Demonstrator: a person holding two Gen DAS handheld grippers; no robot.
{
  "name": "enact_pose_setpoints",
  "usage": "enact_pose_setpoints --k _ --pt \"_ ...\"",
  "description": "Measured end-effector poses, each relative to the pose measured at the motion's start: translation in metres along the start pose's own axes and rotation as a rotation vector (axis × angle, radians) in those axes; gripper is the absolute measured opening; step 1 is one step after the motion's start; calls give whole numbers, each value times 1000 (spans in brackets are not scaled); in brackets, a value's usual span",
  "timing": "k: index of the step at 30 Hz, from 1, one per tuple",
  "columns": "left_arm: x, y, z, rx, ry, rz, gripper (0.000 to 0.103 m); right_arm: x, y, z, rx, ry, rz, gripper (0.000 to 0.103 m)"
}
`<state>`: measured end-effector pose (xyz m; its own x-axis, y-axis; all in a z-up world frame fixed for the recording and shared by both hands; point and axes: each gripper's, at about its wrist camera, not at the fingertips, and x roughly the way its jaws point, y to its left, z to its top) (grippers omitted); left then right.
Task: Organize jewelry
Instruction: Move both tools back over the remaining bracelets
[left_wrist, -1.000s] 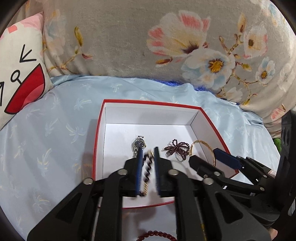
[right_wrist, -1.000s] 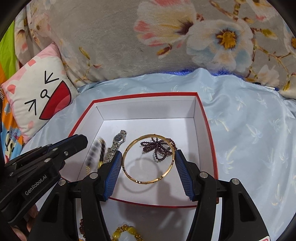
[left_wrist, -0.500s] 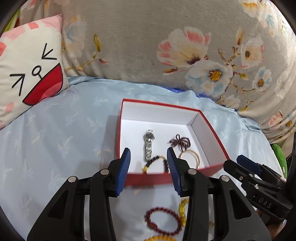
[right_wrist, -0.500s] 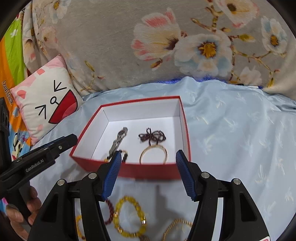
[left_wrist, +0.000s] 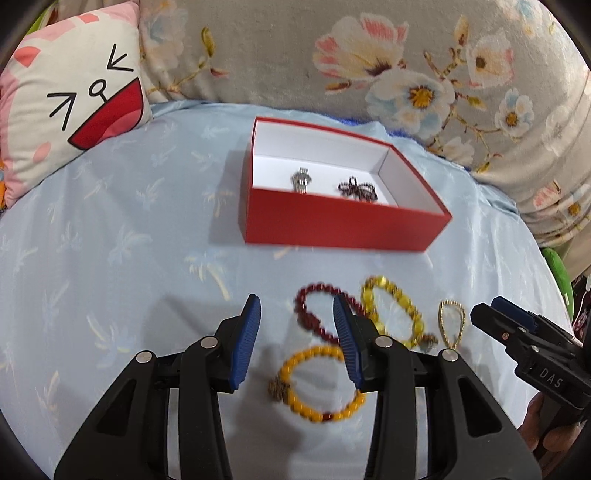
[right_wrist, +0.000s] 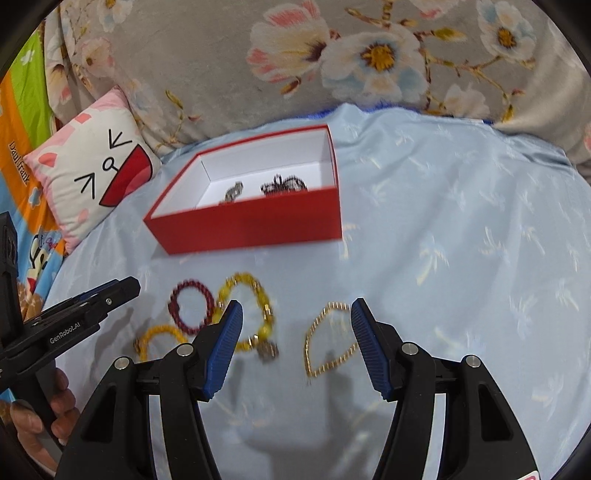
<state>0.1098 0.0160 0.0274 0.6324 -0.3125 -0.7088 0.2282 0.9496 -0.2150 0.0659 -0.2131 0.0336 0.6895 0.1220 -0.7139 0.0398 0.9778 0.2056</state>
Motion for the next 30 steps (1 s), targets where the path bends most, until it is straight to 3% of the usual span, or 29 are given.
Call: enact_pose_setpoints --k 9,16,23,30 --pt "2 -5 -30 25 49 34 39 -2 -12 -35 35 57 -16 58" --pt "7 -5 -43 23 79 43 39 -1 -12 -43 43 71 -14 58" --pt "8 -11 -45 57 56 68 38 0 -6 -45 34 73 -1 58" --pt "10 -13 -45 70 52 68 19 4 0 -46 26 86 17 51"
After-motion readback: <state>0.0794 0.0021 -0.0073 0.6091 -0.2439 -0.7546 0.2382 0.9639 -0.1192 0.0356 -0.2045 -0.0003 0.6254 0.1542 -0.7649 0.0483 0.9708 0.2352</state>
